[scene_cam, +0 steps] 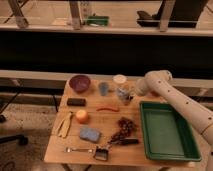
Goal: Place towel in metal cup
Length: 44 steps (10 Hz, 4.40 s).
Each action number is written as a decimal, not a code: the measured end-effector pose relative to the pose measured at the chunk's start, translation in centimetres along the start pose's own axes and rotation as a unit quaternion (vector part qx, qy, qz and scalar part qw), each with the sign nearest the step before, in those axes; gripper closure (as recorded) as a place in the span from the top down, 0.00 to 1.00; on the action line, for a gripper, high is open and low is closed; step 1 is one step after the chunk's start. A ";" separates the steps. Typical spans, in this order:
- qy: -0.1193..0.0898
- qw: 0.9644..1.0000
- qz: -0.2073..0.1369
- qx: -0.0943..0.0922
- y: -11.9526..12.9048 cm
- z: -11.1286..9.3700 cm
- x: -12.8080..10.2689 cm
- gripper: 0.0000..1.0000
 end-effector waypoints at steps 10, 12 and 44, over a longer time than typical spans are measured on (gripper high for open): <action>0.015 1.000 0.007 -0.004 -0.1 0.2 0.4 0.80; 0.016 1.000 0.007 -0.004 -0.1 0.1 0.3 0.80; -0.015 0.992 -0.083 -0.092 3.3 4.1 -5.6 0.05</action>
